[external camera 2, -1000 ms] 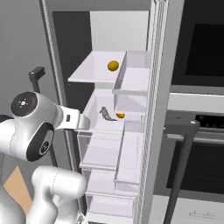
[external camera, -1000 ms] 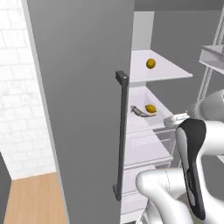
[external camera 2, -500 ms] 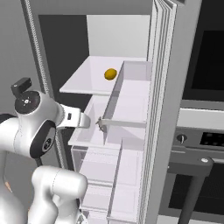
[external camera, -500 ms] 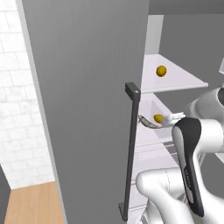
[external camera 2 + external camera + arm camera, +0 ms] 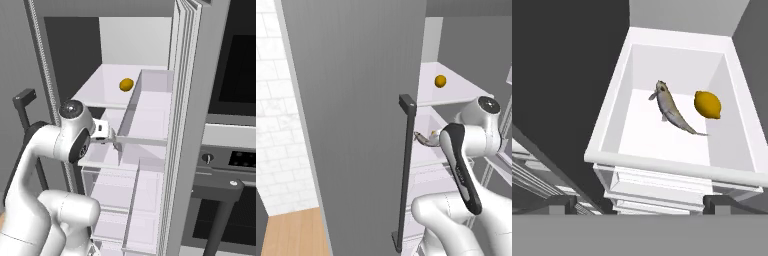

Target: Place one lemon and one fish in each tupperware on the nearby counter, to pack two identical lunches.

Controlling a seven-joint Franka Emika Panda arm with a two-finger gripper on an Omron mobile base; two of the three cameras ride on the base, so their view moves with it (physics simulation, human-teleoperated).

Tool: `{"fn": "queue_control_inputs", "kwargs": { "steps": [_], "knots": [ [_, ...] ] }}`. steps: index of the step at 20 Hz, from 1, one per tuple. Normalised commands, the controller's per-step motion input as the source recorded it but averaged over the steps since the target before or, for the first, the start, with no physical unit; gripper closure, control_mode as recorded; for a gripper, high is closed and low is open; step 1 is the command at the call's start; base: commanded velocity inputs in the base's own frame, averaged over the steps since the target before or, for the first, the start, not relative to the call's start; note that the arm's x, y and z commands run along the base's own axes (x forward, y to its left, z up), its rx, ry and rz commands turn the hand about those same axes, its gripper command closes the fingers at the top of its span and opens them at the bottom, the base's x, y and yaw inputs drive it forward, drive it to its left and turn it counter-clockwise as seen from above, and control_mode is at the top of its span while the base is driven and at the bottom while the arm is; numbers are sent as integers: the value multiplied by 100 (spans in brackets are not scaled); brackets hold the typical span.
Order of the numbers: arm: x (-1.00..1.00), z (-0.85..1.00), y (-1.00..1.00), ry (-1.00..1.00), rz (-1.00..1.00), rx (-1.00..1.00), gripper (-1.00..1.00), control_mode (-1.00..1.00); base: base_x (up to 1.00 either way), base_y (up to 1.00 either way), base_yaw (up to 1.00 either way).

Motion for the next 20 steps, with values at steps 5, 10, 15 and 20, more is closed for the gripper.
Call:
{"fn": "queue_control_inputs", "kwargs": {
  "steps": [5,10,15,20],
  "knots": [
    [51,-53,0,0,7,0,-100,-100,0,0,0],
    [72,-39,0,4,0,-2,-100,-100,0,0,0],
    [78,-33,-12,15,0,0,-100,-100,0,0,0],
    [60,-23,-30,7,0,0,-100,-100,0,0,0]
  ]
}}
